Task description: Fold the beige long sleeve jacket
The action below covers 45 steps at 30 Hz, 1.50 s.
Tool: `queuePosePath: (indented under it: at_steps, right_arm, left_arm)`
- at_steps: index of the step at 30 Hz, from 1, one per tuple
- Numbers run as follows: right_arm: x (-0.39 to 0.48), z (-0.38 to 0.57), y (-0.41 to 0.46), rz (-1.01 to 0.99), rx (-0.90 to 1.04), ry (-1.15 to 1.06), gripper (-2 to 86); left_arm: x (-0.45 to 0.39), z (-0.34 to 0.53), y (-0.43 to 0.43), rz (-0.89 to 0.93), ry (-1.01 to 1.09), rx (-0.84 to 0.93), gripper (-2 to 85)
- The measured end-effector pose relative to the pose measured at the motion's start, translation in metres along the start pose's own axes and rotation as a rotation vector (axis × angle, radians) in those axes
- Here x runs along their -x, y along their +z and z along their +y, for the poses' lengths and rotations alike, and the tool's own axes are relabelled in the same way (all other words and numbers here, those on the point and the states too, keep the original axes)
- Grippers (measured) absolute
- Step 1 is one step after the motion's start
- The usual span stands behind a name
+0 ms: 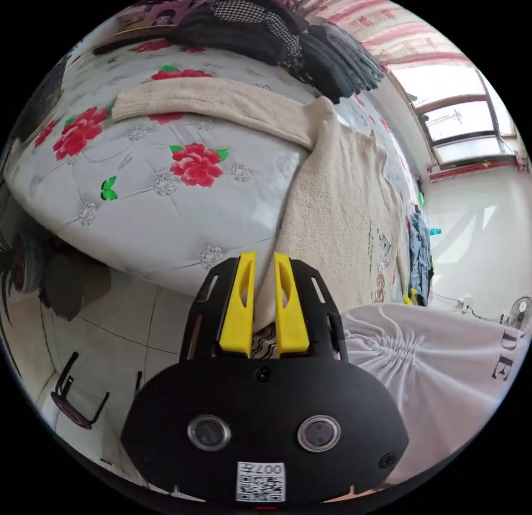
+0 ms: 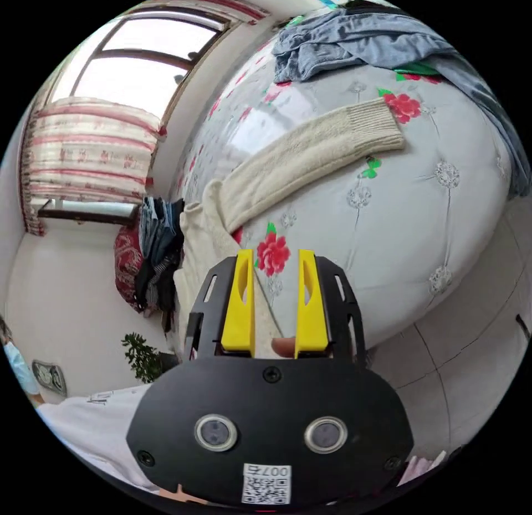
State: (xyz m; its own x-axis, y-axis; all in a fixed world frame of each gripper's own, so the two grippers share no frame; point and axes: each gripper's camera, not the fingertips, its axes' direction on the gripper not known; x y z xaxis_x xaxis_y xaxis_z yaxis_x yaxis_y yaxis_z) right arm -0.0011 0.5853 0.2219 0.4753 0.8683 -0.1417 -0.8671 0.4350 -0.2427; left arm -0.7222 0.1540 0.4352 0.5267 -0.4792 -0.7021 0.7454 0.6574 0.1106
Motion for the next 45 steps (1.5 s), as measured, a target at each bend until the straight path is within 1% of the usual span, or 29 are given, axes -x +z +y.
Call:
queuePosePath:
  at_steps: [4, 8, 10, 14, 17, 19, 22, 26, 28, 29, 30, 31, 32, 33, 34, 35, 37, 38, 40, 43, 45]
  right_arm:
    - [-0.016, -0.029, 0.007, -0.082, -0.097, 0.113, 11.6]
    - [-0.035, -0.049, 0.019, -0.085, -0.165, 0.253, 14.0]
    - [-0.044, -0.051, 0.021, -0.109, -0.210, 0.320, 14.4]
    - [-0.060, -0.051, 0.025, -0.182, -0.321, 0.448, 12.8]
    - [-0.066, -0.052, 0.028, -0.189, -0.358, 0.512, 10.2]
    - [-0.065, -0.056, 0.027, -0.176, -0.368, 0.522, 8.8]
    - [-0.046, -0.072, 0.016, -0.215, -0.392, 0.456, 7.0]
    - [0.010, -0.107, -0.046, -0.252, -0.508, 0.230, 5.5]
    - [0.032, -0.117, -0.076, -0.197, -0.558, 0.148, 5.2]
    - [0.044, -0.121, -0.088, -0.137, -0.568, 0.107, 5.0]
    - [0.049, -0.123, -0.091, -0.070, -0.560, 0.095, 4.7]
    - [0.048, -0.123, -0.089, -0.036, -0.551, 0.115, 4.7]
    - [0.040, -0.121, -0.080, 0.002, -0.526, 0.197, 4.5]
    - [0.026, -0.115, -0.070, -0.018, -0.509, 0.298, 4.2]
    - [0.020, -0.111, -0.066, -0.045, -0.511, 0.347, 4.1]
    - [0.012, -0.103, -0.057, -0.095, -0.525, 0.424, 3.9]
    - [0.022, -0.099, -0.051, -0.082, -0.559, 0.448, 3.7]
    - [0.038, -0.103, -0.050, -0.054, -0.571, 0.422, 3.6]
    - [0.069, -0.115, -0.048, -0.042, -0.567, 0.343, 3.5]
    - [0.151, -0.138, -0.045, -0.018, -0.550, 0.115, 3.6]
    - [0.243, -0.143, -0.025, 0.095, -0.482, -0.180, 3.8]
  left_arm:
    - [0.011, -0.047, -0.018, 0.094, -0.106, -0.099, 7.9]
    - [0.019, -0.092, -0.024, 0.092, -0.189, -0.122, 8.4]
    - [0.032, -0.120, -0.026, 0.093, -0.291, -0.121, 8.5]
    - [0.059, -0.155, -0.031, 0.139, -0.419, -0.174, 9.7]
    - [0.081, -0.181, -0.038, 0.128, -0.498, -0.222, 12.0]
    - [0.097, -0.198, -0.045, 0.110, -0.559, -0.268, 15.0]
    - [0.115, -0.217, -0.055, 0.140, -0.620, -0.318, 17.0]
    - [0.133, -0.238, -0.065, 0.107, -0.687, -0.286, 15.7]
    - [0.140, -0.250, -0.070, 0.104, -0.685, -0.293, 14.4]
    - [0.141, -0.252, -0.070, 0.098, -0.681, -0.293, 13.8]
    - [0.143, -0.256, -0.072, 0.081, -0.661, -0.306, 11.4]
    - [0.145, -0.258, -0.073, 0.088, -0.643, -0.330, 7.7]
    - [0.146, -0.257, -0.074, 0.112, -0.628, -0.351, 6.8]
    - [0.149, -0.256, -0.077, 0.177, -0.620, -0.405, 4.9]
    - [0.152, -0.254, -0.081, 0.248, -0.628, -0.457, 4.5]
    - [0.152, -0.253, -0.084, 0.277, -0.631, -0.484, 4.3]
    - [0.143, -0.252, -0.107, 0.347, -0.580, -0.606, 3.9]
    - [0.140, -0.252, -0.114, 0.358, -0.554, -0.630, 3.8]
    - [0.125, -0.250, -0.139, 0.367, -0.458, -0.669, 3.6]
    - [0.110, -0.242, -0.154, 0.353, -0.356, -0.678, 3.5]
    - [0.104, -0.235, -0.153, 0.353, -0.328, -0.672, 3.5]
